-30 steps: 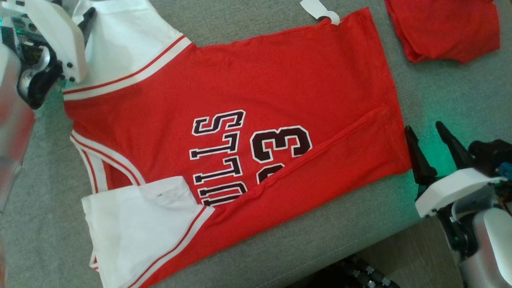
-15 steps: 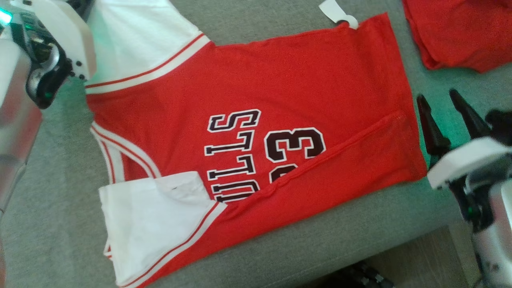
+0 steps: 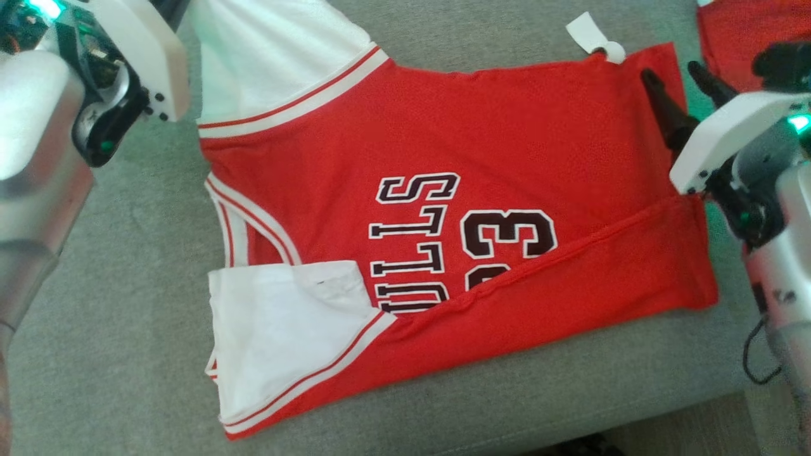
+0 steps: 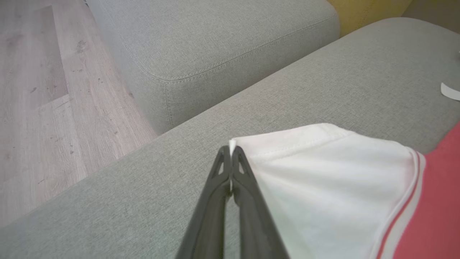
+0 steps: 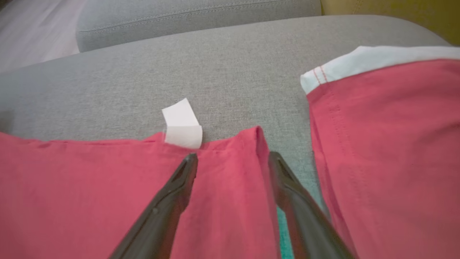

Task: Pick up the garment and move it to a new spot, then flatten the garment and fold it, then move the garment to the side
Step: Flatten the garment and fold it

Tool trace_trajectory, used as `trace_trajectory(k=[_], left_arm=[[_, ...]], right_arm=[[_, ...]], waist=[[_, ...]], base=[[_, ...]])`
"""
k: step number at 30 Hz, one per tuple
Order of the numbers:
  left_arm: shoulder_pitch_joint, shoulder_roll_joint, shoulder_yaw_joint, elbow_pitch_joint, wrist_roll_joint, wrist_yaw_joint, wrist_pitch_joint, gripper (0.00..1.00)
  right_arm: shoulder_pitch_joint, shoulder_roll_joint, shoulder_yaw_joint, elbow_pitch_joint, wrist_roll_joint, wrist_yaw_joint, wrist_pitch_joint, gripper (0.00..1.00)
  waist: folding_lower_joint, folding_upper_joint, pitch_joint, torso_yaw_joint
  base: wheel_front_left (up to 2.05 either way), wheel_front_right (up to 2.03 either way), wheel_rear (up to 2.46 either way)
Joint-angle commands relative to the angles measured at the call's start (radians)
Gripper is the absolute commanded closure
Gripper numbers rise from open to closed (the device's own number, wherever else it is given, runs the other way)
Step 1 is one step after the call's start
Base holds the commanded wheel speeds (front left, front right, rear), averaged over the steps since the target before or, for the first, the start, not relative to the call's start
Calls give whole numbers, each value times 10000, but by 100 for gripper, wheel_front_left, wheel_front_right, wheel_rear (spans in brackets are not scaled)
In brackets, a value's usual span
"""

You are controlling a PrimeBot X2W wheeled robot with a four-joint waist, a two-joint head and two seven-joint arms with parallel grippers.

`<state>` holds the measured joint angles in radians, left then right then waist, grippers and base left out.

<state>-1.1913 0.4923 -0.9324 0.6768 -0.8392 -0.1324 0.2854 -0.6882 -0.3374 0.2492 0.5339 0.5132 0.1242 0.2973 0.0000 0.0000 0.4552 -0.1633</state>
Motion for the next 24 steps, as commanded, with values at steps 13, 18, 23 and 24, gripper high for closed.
trace_trajectory(k=[13, 18, 23, 24], left_arm=[[-894, 222, -307, -54, -630, 18, -533, 100], [-945, 242, -479, 52, -786, 18, -654, 100], [-1002, 268, -698, 173, -972, 17, -786, 100], [-1017, 277, -742, 192, -1005, 17, -821, 100]], right_arm=[[-1607, -166, 786, 1664, 918, 65, 170, 47], [-1755, -272, 1025, 1910, 1015, 65, 117, 87], [-1874, -426, 1297, 2124, 1012, 65, -83, 100], [-1909, -461, 1344, 2132, 1007, 65, -187, 100]], waist=[[0, 0, -8, 323], [0, 0, -12, 358], [0, 0, -38, 397], [0, 0, -41, 406]], base=[[0, 0, 0], [0, 0, 0], [0, 0, 0], [0, 0, 0]])
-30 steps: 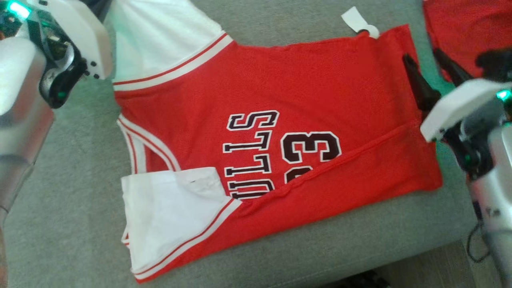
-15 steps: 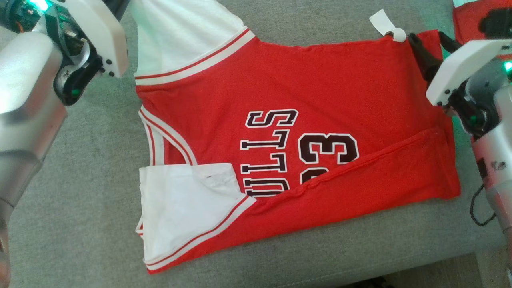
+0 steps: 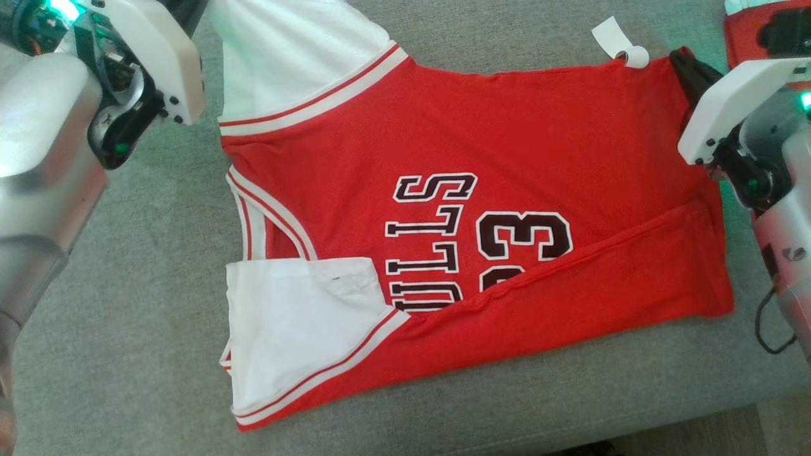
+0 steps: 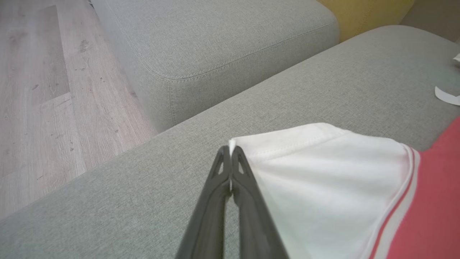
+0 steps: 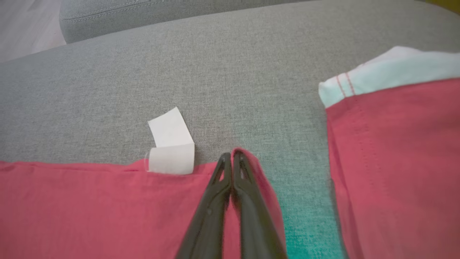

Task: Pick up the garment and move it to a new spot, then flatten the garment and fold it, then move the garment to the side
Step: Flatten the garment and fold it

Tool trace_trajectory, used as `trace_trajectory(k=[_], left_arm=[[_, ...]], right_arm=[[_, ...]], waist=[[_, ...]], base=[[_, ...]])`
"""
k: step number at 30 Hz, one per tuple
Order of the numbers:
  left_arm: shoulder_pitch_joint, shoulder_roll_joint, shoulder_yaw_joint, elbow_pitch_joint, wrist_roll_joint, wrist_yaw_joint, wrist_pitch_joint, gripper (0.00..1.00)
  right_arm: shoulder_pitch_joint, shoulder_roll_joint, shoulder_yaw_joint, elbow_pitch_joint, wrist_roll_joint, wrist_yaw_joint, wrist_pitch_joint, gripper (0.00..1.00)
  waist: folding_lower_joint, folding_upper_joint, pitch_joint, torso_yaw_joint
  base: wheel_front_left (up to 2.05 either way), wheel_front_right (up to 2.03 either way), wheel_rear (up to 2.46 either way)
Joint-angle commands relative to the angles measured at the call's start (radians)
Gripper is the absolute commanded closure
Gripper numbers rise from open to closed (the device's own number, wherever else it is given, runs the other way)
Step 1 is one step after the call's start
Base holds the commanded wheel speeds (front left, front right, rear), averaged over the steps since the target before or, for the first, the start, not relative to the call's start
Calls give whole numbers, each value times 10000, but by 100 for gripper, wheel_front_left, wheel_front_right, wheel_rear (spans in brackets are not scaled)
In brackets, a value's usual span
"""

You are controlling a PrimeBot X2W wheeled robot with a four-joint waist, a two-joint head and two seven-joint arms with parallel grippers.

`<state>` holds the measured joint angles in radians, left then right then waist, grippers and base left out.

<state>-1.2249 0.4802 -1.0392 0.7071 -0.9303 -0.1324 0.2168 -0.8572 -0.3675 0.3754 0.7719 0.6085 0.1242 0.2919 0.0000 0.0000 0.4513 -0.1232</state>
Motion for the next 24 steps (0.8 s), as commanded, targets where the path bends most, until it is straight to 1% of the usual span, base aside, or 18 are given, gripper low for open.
trace_trajectory(k=[1, 5, 10, 14, 16, 18, 24], left_arm=[[-700, 412, 285, -95, -119, 17, -187, 100], [-859, 505, 191, 12, -111, 17, -658, 100], [-1224, 503, 346, 462, -45, 17, -1385, 100], [-1338, 218, 640, 693, -268, 18, -2144, 100], [-1190, 87, 598, 654, -459, 18, -2243, 100], [-919, 77, 459, 510, -642, 18, -2265, 100], [164, 392, 93, -170, -1118, 18, -2627, 100]], right_arm=[[-262, -189, 113, -243, 50, 65, -272, 100], [-443, -220, 133, -206, 184, 65, -821, 100], [-726, -233, 55, -64, 312, 65, -1698, 100], [-860, -348, -46, 81, 446, 65, -2209, 100], [-755, -439, -36, 142, 611, 65, -2216, 100], [-533, -574, 16, 187, 772, 65, -2170, 100], [312, -983, -26, 175, 1362, 65, -2237, 100]], waist=[[0, 0, -7, 18], [0, 0, -67, 117], [0, 0, -225, 345], [0, 0, -413, 647], [0, 0, -548, 828], [0, 0, -693, 992], [0, 0, -1232, 1507]], base=[[0, 0, 0], [0, 0, 0], [0, 0, 0], [0, 0, 0], [0, 0, 0], [0, 0, 0], [0, 0, 0]])
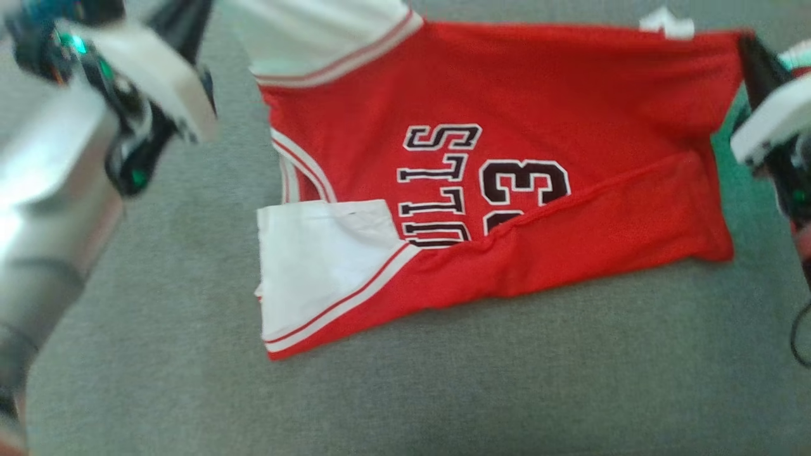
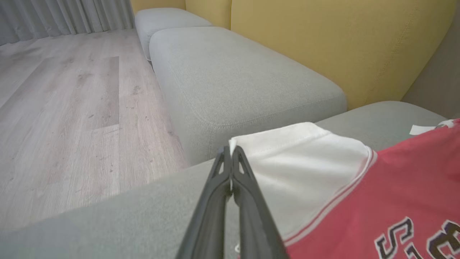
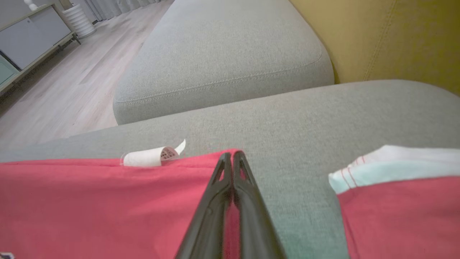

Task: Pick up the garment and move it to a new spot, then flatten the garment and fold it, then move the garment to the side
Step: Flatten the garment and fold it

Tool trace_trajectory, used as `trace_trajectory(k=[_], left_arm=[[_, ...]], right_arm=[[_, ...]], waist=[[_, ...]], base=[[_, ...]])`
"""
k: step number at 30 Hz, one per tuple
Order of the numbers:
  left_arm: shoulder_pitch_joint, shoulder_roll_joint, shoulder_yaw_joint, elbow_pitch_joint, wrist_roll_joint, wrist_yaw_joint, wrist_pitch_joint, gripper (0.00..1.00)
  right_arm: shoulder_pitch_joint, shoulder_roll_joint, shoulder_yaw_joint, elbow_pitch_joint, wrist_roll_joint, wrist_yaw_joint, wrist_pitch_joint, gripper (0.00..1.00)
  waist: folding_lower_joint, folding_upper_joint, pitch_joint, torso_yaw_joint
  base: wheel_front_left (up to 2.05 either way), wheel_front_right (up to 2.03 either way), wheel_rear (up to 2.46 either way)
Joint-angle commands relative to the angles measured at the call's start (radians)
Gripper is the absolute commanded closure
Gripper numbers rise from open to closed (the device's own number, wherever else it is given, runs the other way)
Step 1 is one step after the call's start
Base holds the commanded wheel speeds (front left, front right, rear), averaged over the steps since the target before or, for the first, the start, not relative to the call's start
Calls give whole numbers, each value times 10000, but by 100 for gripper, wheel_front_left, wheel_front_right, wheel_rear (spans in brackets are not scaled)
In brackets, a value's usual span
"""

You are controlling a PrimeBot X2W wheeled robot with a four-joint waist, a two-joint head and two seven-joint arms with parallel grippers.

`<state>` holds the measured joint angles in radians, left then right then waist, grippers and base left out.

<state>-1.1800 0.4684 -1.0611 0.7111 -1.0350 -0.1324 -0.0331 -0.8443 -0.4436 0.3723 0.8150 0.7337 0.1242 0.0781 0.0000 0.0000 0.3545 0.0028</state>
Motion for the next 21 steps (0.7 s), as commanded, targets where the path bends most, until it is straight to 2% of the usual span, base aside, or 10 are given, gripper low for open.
trace_trajectory(k=[1, 8, 12, 21], left_arm=[[-84, 580, 242, -359, -138, 17, -184, 100], [1439, 1320, -12, -1706, -601, 21, -600, 100], [2171, 1684, -63, -2381, -723, 203, -794, 100], [4452, 2435, -514, -4516, -1088, 1271, -964, 100]], right_arm=[[332, -287, -4, -298, 217, 65, -107, 100], [1479, -701, -47, -664, 788, 65, -120, 100], [1983, -812, -38, -847, 937, 65, -93, 100], [3391, -902, -167, -1410, 1180, 65, 43, 100]], waist=[[0, 0, -367, 327], [0, 0, -1044, 669], [0, 0, -1221, 741], [0, 0, -1371, 801]], base=[[0, 0, 0], [0, 0, 0], [0, 0, 0], [0, 0, 0]])
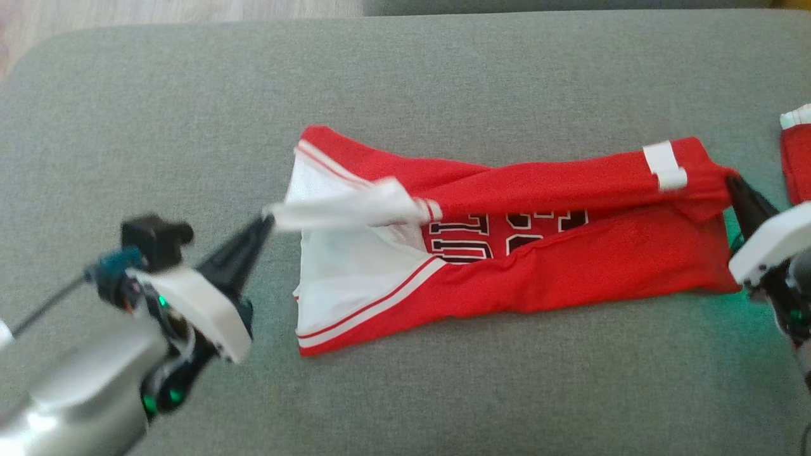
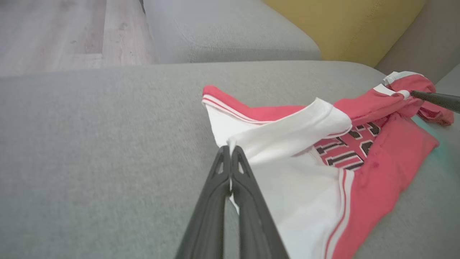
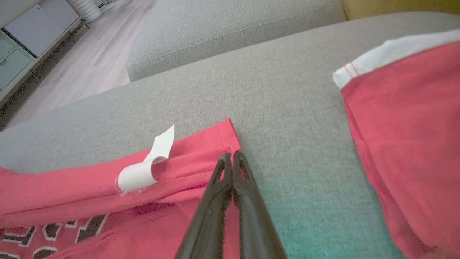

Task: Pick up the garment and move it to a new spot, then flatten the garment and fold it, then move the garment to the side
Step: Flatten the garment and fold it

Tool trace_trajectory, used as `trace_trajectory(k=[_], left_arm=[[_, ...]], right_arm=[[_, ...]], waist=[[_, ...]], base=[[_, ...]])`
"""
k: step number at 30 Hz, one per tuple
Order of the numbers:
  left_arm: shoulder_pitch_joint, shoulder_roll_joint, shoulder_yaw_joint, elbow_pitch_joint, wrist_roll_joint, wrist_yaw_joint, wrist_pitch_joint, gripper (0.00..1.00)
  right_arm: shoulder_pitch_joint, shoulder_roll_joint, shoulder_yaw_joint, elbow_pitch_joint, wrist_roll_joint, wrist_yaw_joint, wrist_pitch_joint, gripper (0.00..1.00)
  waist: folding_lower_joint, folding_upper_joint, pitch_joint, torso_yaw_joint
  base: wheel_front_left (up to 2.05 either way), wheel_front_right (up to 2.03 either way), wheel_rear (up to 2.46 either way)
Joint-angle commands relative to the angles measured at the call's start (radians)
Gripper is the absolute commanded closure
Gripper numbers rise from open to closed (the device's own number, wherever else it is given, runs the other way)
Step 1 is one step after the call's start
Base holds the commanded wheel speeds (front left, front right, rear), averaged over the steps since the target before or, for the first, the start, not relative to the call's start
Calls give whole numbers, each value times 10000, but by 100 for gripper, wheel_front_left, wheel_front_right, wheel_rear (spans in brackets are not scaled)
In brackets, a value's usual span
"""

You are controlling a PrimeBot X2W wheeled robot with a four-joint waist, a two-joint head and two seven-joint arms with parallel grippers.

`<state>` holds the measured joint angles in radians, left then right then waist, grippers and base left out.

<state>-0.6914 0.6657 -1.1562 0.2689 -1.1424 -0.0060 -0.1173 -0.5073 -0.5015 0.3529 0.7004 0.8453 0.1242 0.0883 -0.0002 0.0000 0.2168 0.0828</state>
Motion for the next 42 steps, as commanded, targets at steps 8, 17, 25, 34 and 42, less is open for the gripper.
trace_trajectory(k=[8, 17, 25, 34, 42], left_arm=[[838, 232, 50, -515, -130, 564, -511, 24], [2350, -1091, 2058, -447, 1226, 1953, -1436, 0], [5954, -3326, 5644, -2386, 5511, 2986, -1443, 0], [7199, -4660, 6707, -3073, 7690, 2359, -1444, 0], [7455, -5342, 7287, -2983, 8515, 1485, -1444, 0]], right_arm=[[845, -198, -288, -494, 21, 65, 2, 18], [2307, 342, -1316, -883, 155, 65, -809, 0], [3198, 1012, -2251, -1459, -197, 65, -727, 0], [2117, 1257, -3479, 73, -1268, 65, -363, 0], [1014, 1175, -4262, 2601, -2979, 65, 266, 0]], waist=[[2, 0, 90, -27], [2, 0, -548, -40], [2, 0, -1176, 268], [2, 0, -1298, 1243], [2, 0, -1114, 1837]], base=[[0, 0, 0], [0, 0, 0], [0, 0, 0], [0, 0, 0], [0, 0, 0]])
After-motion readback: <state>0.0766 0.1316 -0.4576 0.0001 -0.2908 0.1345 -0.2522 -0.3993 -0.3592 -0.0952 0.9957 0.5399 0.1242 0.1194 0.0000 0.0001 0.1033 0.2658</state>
